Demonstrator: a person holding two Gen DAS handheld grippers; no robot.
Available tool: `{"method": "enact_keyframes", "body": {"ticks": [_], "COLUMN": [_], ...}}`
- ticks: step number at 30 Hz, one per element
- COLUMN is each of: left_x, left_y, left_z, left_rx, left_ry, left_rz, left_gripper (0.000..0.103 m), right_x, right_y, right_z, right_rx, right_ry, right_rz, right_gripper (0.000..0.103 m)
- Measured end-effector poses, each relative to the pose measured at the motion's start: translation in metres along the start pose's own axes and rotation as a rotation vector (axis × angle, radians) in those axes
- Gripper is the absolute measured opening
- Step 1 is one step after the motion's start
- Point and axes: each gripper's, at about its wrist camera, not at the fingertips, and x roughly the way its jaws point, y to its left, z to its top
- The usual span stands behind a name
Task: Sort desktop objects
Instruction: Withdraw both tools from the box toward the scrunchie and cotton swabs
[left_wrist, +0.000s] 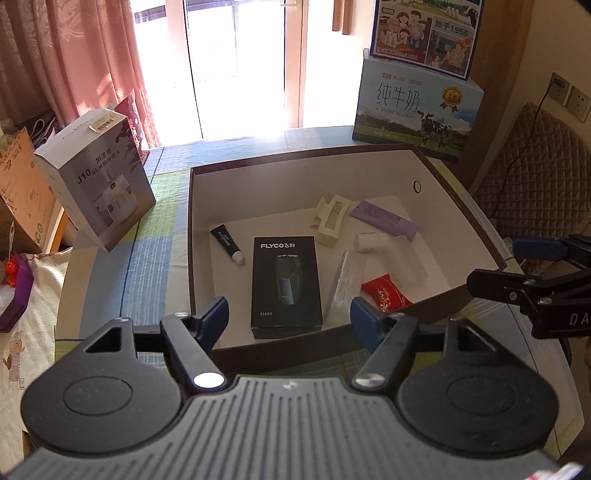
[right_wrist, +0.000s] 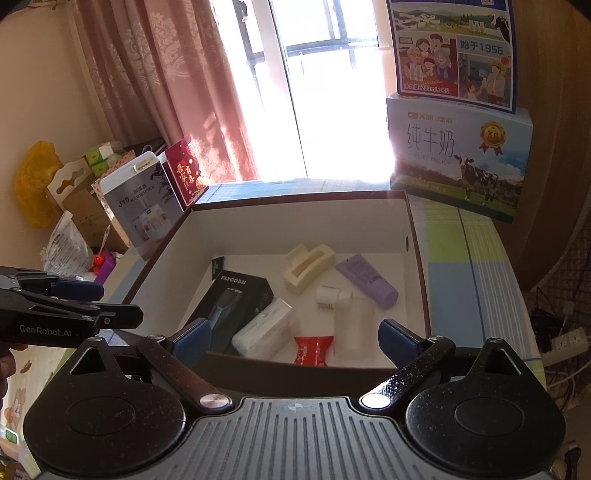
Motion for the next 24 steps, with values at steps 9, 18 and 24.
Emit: {"method": "enact_keyframes", "body": {"ticks": [9, 18, 24], "left_x": [-0.019, -0.03, -0.033], "left_y": [-0.006, -0.005, 0.002], "left_z": [-0.027, -0.054, -0.074], "left_rx": [0.003, -0.001, -0.014], "left_ry": [0.012, 0.045, 0.076], "left_rz": [-0.004, -0.002, 0.005], "left_gripper": [0.072, 0.074, 0.075], "right_x": [-0.017, -0.025, -0.023], "right_y": [0.015, 0.03, 0.043], "right_z": [-0.027, -0.049, -0.065], "right_rx": [-0.005, -0.018, -0.032], "right_ry": [0.02, 0.052, 0.088], "right_rz": [0.01, 0.032, 0.05], "right_gripper": [0.095, 0.095, 0.095]}}
